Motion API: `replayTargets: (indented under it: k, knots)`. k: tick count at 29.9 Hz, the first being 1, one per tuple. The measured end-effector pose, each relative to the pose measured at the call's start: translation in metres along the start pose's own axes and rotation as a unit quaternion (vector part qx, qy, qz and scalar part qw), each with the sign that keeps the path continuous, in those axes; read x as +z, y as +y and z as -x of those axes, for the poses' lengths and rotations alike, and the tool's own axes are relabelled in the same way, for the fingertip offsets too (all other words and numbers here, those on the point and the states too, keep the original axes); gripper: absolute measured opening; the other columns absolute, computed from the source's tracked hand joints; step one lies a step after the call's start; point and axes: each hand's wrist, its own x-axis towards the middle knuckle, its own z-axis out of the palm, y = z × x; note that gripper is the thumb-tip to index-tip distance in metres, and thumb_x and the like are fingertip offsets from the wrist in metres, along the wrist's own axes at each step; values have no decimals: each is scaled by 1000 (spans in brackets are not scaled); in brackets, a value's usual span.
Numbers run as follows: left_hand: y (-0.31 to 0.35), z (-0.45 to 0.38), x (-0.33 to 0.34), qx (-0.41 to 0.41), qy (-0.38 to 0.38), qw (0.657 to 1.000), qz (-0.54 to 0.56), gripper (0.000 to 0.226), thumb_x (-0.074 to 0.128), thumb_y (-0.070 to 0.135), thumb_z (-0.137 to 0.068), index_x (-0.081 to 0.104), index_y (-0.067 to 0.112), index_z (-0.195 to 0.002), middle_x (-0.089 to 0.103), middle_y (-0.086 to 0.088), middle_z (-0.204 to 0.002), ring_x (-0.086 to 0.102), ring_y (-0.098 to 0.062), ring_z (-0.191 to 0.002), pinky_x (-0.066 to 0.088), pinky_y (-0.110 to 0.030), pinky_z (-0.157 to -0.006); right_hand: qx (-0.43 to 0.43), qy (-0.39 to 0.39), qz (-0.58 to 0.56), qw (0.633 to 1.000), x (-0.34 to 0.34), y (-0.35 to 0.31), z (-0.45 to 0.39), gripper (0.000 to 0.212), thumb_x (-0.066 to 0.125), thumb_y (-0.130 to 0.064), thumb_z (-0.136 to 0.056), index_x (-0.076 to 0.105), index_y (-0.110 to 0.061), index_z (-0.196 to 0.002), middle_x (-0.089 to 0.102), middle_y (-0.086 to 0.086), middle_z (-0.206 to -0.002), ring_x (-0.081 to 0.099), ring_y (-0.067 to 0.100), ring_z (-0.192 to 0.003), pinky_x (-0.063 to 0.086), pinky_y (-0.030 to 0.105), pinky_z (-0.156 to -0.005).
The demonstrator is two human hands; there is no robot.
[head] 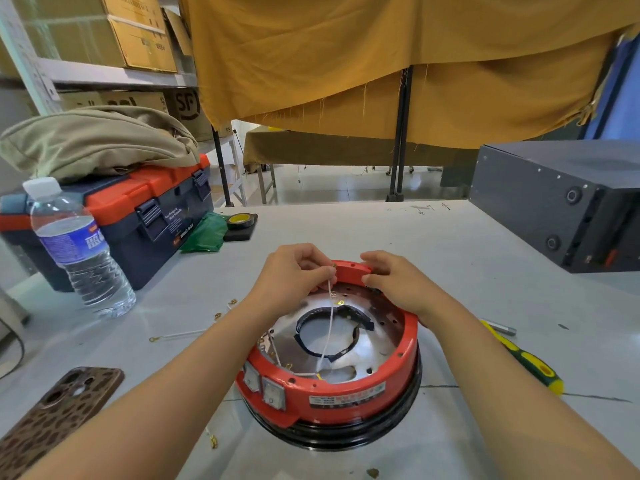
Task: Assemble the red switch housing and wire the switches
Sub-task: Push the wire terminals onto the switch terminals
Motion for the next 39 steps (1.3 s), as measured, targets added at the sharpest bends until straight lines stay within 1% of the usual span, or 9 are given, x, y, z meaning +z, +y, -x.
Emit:
replayTargets:
  k: [6, 8, 12, 16, 20, 25, 29, 33, 39]
  knots:
    - [1, -2, 7, 14, -54, 997, -43, 4, 69, 9, -83, 70, 7, -80, 73, -7, -69, 62, -1, -55, 45, -8, -55, 28, 0, -69, 997, 2, 1, 5, 34, 48, -5, -96, 55, -13, -128, 61, 5, -119, 58, 16, -100, 44, 28, -94]
    - [3, -2, 8, 17, -81, 995, -55, 4, 69, 8, -84, 70, 6, -80, 72, -6, -68, 62, -2, -56, 46, -9, -55, 37, 13, -86, 995, 3, 3, 10, 32, 46, -4, -96, 58, -15, -124, 62, 5, -114, 58, 18, -99, 45, 32, -96]
    - [9, -3, 12, 22, -148, 985, -86, 3, 69, 7, -83, 71, 8, -81, 72, -6, -70, 65, -8, -62, 52, -18, -64, 65, 37, -151, 986, 2, 5, 21, 32, 42, -1, -96, 64, -23, -96, 66, 4, -98, 62, 17, -84, 51, 31, -82]
    - [14, -4, 20, 30, -199, 973, -115, 4, 69, 9, -81, 72, 10, -79, 72, -6, -70, 64, -7, -63, 49, -18, -62, 89, 51, -180, 978, -5, 8, 28, 29, 46, 2, -91, 67, -16, -96, 68, 8, -95, 62, 20, -80, 52, 33, -78]
    - [18, -5, 29, 31, -231, 961, -150, 9, 68, 11, -80, 72, 16, -74, 69, 4, -63, 59, -2, -56, 44, -15, -61, 85, 46, -142, 985, -15, 12, 32, 26, 51, -2, -86, 70, -16, -97, 69, 2, -85, 60, 12, -71, 47, 21, -61]
    - [19, -6, 37, 44, -226, 958, -171, 12, 66, 12, -79, 72, 20, -72, 66, 10, -57, 53, 2, -52, 45, -18, -62, 44, -4, -137, 990, -19, 19, 31, 25, 56, -10, -90, 68, -18, -110, 71, 5, -107, 65, 16, -95, 50, 27, -84]
    - [12, -4, 37, 61, -211, 963, -159, 15, 67, 13, -80, 69, 25, -70, 64, 12, -56, 53, 2, -52, 44, -17, -60, 32, 2, -221, 975, -9, 26, 31, 23, 56, -11, -92, 68, -14, -111, 70, 14, -109, 63, 32, -108, 47, 44, -100]
    - [8, -2, 37, 92, -195, 961, -171, 16, 68, 16, -81, 68, 29, -72, 64, 14, -61, 57, 6, -57, 42, -8, -58, 20, 4, -231, 973, -8, 30, 30, 25, 53, -8, -93, 68, -11, -112, 71, 14, -108, 63, 32, -108, 47, 44, -100]
    - [7, 0, 41, 136, -172, 960, -173, 7, 68, 12, -81, 72, 17, -79, 63, 14, -63, 56, 9, -59, 40, -4, -59, 7, -4, -242, 970, -8, 33, 29, 25, 51, -8, -94, 69, -12, -111, 73, 10, -104, 67, 26, -103, 53, 34, -92]
